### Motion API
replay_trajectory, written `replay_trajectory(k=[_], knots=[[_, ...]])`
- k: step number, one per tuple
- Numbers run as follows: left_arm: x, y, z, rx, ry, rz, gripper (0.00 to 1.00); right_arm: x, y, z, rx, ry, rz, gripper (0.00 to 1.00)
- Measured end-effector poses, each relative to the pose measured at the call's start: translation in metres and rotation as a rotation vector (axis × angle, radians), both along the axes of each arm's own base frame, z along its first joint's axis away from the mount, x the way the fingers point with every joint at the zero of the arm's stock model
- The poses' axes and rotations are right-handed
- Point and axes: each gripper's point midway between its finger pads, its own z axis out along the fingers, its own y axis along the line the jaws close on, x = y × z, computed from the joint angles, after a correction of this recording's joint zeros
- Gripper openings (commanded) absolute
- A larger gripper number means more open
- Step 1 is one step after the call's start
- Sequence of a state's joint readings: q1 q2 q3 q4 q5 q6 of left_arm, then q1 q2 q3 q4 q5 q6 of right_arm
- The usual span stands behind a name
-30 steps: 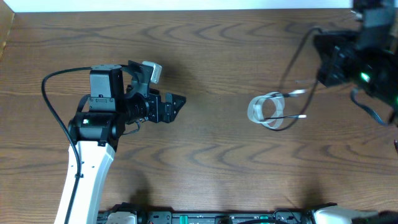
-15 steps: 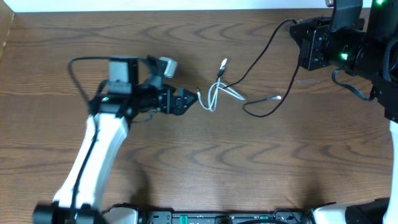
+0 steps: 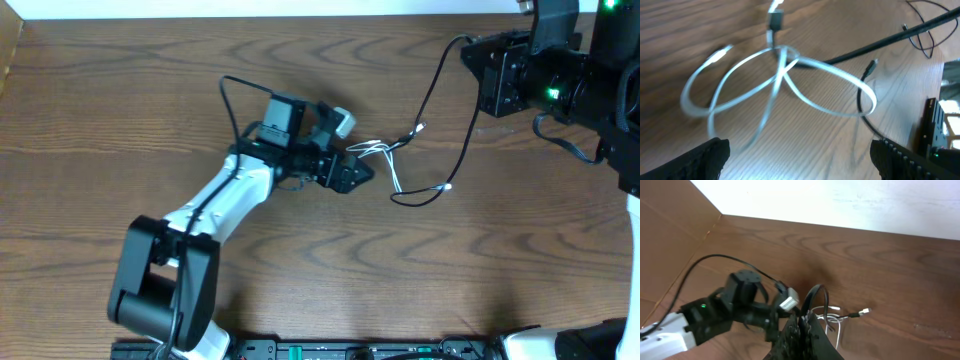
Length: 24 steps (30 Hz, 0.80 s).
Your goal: Untangle cables
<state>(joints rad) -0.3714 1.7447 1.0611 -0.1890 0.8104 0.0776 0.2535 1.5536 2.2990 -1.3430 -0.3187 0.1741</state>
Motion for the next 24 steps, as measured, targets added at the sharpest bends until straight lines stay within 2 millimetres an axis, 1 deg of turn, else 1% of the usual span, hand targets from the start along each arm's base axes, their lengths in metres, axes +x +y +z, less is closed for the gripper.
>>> replay_trajectory(k=[5, 9, 10, 12, 13, 14, 15, 16, 17, 24], knots=[[0.002, -0.024, -0.001, -0.026, -0.073, -0.049, 0.95, -0.004, 0.002, -0.002, 0.003, 0.016, 0.017, 0.01], [0.006, -0.03, -0.001, -0.008, -0.125, -0.05, 0.9, -0.007, 0.003, -0.005, 0.002, 0.031, 0.031, 0.01], [0.007, -0.03, -0.002, 0.007, -0.137, -0.046, 0.88, -0.007, 0.004, -0.006, 0.002, 0.033, 0.033, 0.01], [0.012, -0.026, -0.006, 0.041, -0.16, -0.029, 0.77, -0.009, 0.004, -0.007, -0.003, 0.039, 0.039, 0.01], [0.014, -0.024, -0.008, 0.057, -0.167, -0.02, 0.75, -0.009, 0.004, -0.008, -0.003, 0.041, 0.041, 0.01], [0.016, -0.022, -0.01, 0.074, -0.174, -0.01, 0.75, -0.01, 0.004, -0.008, -0.005, 0.041, 0.044, 0.01], [0.018, -0.02, -0.012, 0.092, -0.181, -0.003, 0.77, -0.01, 0.004, -0.008, -0.004, 0.041, 0.046, 0.01], [0.019, -0.018, -0.013, 0.108, -0.186, 0.004, 0.84, -0.01, 0.004, -0.008, -0.005, 0.04, 0.048, 0.01], [0.02, -0.016, -0.015, 0.121, -0.193, 0.007, 0.86, -0.01, 0.005, -0.008, -0.005, 0.04, 0.049, 0.01], [0.025, -0.009, -0.02, 0.168, -0.198, 0.04, 0.86, -0.01, 0.005, -0.008, -0.004, 0.039, 0.051, 0.01]])
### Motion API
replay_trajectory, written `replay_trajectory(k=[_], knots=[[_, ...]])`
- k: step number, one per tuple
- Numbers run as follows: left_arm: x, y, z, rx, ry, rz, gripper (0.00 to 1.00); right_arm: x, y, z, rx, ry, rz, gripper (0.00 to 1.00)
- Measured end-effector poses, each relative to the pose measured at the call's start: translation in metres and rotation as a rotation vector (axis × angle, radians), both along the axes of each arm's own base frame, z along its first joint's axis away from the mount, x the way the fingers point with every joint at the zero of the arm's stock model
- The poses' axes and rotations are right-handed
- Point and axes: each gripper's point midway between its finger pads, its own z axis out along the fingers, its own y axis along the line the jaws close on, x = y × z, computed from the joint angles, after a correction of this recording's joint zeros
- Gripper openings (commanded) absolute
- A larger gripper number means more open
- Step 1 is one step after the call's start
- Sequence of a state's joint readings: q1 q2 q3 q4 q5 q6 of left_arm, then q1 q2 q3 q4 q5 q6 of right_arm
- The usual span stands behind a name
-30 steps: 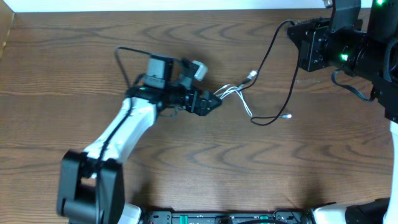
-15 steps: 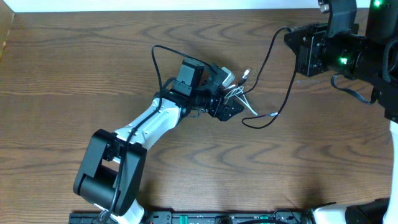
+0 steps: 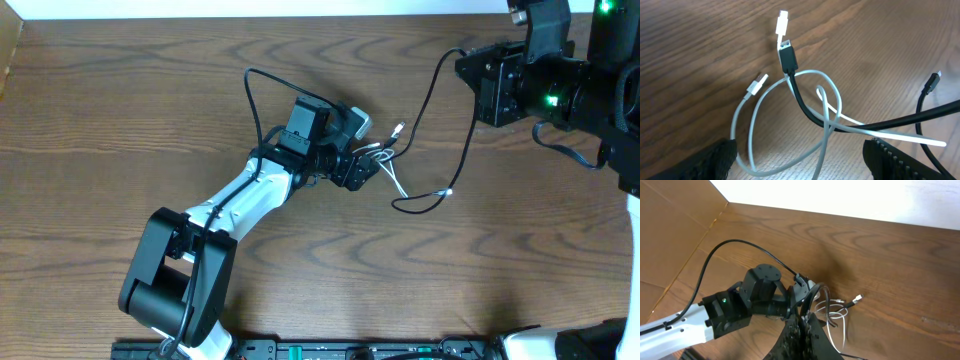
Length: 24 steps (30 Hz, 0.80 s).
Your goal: Untangle cables
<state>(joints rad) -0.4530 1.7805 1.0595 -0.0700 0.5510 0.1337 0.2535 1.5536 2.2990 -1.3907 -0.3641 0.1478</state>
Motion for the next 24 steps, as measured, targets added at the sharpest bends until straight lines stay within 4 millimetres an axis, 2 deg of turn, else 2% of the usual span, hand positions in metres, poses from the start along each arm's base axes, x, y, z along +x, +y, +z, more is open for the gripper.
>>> replay_trajectory(k=[2, 4, 8, 10, 12, 13, 15, 21, 24], knots=[[0.001, 0.001, -0.001, 0.005, -0.002, 0.002, 0.85, 0.0, 0.0, 0.0, 0.0, 0.0, 0.0, 0.01], [0.0, 0.001, -0.004, 0.011, 0.006, 0.004, 0.77, 0.0, 0.0, 0.0, 0.0, -0.002, 0.0, 0.01], [-0.003, 0.003, -0.028, 0.037, 0.059, 0.004, 0.64, 0.001, 0.0, 0.001, 0.001, -0.004, 0.0, 0.01], [-0.006, 0.004, -0.041, 0.052, 0.094, 0.006, 0.5, 0.001, 0.0, 0.001, 0.001, -0.005, 0.001, 0.01], [-0.009, 0.006, -0.053, 0.067, 0.123, 0.005, 0.32, 0.001, 0.0, 0.001, -0.001, -0.006, 0.002, 0.01], [-0.01, 0.006, -0.056, 0.072, 0.127, 0.001, 0.21, 0.001, 0.0, 0.001, -0.002, -0.007, 0.003, 0.01], [-0.012, 0.007, -0.059, 0.077, 0.139, 0.001, 0.08, 0.001, 0.0, 0.001, -0.004, -0.009, 0.004, 0.01], [-0.012, 0.007, -0.059, 0.081, 0.127, -0.01, 0.08, 0.003, -0.007, -0.003, -0.034, -0.007, -0.033, 0.01], [-0.014, 0.009, -0.059, 0.089, 0.132, -0.015, 0.08, 0.005, -0.022, -0.013, -0.099, 0.019, -0.103, 0.01]])
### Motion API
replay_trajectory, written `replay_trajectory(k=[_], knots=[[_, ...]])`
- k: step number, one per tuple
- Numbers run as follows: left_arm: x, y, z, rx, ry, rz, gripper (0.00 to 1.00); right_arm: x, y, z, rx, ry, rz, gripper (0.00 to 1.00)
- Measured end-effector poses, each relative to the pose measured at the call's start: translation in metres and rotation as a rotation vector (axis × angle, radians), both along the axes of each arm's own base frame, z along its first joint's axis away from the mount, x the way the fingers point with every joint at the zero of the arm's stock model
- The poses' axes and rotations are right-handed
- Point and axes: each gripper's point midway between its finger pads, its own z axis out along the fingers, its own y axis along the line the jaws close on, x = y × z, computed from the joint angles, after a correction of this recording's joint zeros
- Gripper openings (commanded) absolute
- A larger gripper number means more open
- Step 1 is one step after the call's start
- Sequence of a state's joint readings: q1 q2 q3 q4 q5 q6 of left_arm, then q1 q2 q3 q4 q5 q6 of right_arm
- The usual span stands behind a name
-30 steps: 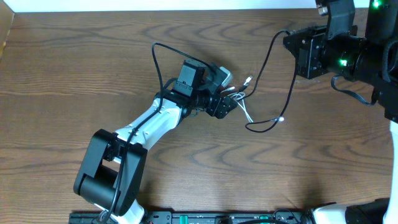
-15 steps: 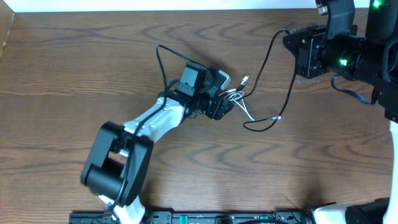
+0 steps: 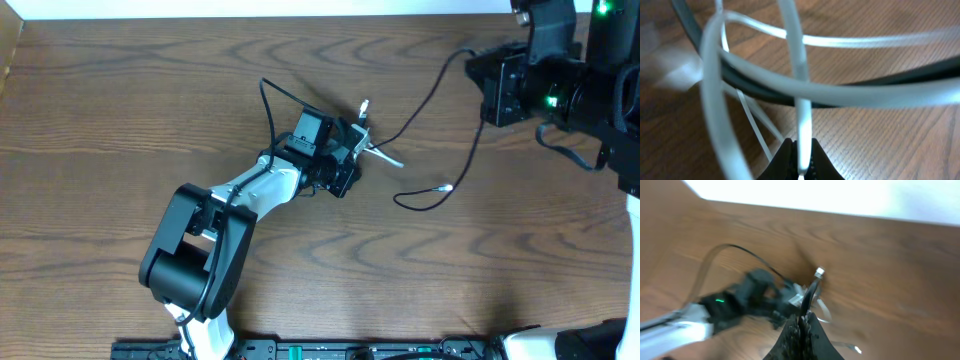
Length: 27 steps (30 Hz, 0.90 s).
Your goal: Untangle cables
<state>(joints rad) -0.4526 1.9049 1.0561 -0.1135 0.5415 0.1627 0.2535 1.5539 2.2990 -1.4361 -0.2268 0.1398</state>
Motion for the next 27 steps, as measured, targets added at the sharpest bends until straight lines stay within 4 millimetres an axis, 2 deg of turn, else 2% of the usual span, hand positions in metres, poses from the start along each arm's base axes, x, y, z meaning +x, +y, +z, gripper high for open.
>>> replay_trajectory(k=[4, 9, 13, 19, 24, 27], knots=[[-0.001, 0.013, 0.003, 0.036, 0.008, 0.016, 0.08, 0.0, -0.029, -0.018, -0.116, 0.055, -0.12, 0.01], [0.014, 0.057, 0.029, 0.066, -0.026, 0.11, 0.08, 0.018, -0.066, -0.043, -0.233, 0.13, -0.263, 0.01], [0.038, 0.112, 0.067, 0.061, -0.103, 0.255, 0.08, 0.041, -0.087, -0.067, -0.281, 0.197, -0.338, 0.01], [0.06, 0.215, 0.113, 0.02, -0.191, 0.515, 0.08, 0.069, -0.123, -0.106, -0.325, 0.313, -0.449, 0.01], [0.067, 0.289, 0.132, -0.078, -0.221, 0.706, 0.1, 0.082, -0.167, -0.134, -0.331, 0.401, -0.579, 0.01], [0.064, 0.324, 0.137, -0.119, -0.222, 0.796, 0.11, 0.085, -0.2, -0.142, -0.318, 0.426, -0.66, 0.01]])
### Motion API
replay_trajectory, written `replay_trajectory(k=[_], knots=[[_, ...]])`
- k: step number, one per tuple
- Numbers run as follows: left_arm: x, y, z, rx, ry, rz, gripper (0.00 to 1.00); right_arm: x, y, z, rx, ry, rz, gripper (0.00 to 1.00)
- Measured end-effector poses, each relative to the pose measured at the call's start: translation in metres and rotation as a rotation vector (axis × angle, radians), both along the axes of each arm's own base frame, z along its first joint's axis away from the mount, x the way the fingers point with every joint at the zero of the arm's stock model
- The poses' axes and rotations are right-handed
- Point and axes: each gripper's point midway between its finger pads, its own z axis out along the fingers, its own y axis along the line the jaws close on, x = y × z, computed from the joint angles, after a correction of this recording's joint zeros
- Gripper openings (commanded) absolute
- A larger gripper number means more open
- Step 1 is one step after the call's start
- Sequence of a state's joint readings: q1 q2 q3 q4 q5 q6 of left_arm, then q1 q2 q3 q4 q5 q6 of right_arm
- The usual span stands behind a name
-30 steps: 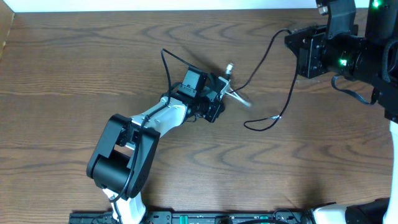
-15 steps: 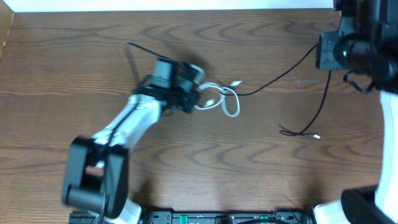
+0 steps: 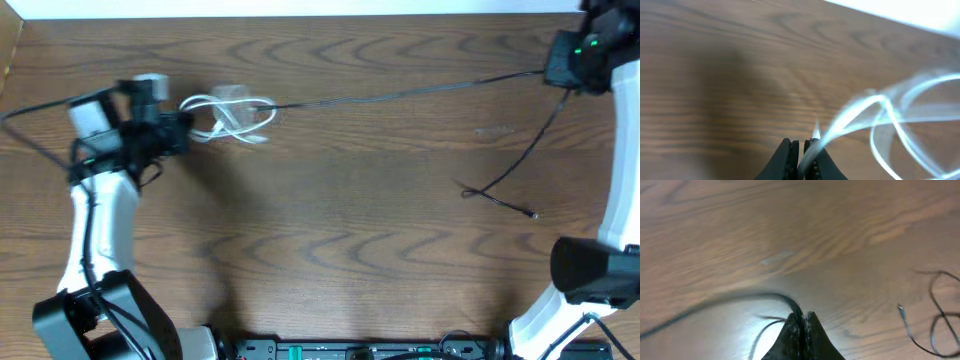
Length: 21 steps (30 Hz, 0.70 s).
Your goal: Untangle cables
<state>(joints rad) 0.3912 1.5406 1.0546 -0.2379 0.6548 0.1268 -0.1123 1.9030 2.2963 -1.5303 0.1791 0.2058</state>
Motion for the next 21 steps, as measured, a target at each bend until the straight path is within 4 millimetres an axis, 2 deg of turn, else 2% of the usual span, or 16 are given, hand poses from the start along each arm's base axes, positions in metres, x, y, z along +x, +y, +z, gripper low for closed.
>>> replay_trajectory(k=[1, 2, 5, 8, 10, 12, 14, 21], knots=[[-0.003, 0.017, 0.001, -0.008, -0.002, 0.042, 0.11, -0.002, -0.02, 0.0, -0.006, -0.005, -0.054, 0.01], [-0.004, 0.022, 0.001, -0.012, -0.001, 0.056, 0.11, -0.003, -0.026, -0.001, -0.008, -0.005, -0.068, 0.01], [-0.009, 0.043, 0.002, -0.028, -0.002, 0.111, 0.11, -0.015, -0.066, 0.0, -0.013, -0.008, -0.179, 0.01], [-0.011, 0.049, 0.003, -0.035, -0.008, 0.126, 0.11, -0.028, -0.099, -0.001, 0.017, -0.014, -0.267, 0.01], [-0.01, 0.047, 0.004, -0.041, -0.014, 0.116, 0.11, -0.034, -0.11, -0.002, 0.04, -0.02, -0.298, 0.01], [-0.009, 0.041, 0.005, -0.048, -0.017, 0.099, 0.11, -0.036, -0.113, -0.002, 0.056, -0.024, -0.305, 0.01], [-0.007, 0.032, 0.006, -0.054, -0.019, 0.075, 0.11, -0.032, -0.106, -0.002, 0.076, -0.03, -0.285, 0.01], [0.001, -0.022, 0.007, -0.07, -0.021, -0.064, 0.13, -0.008, -0.062, 0.0, 0.121, -0.059, -0.156, 0.01]])
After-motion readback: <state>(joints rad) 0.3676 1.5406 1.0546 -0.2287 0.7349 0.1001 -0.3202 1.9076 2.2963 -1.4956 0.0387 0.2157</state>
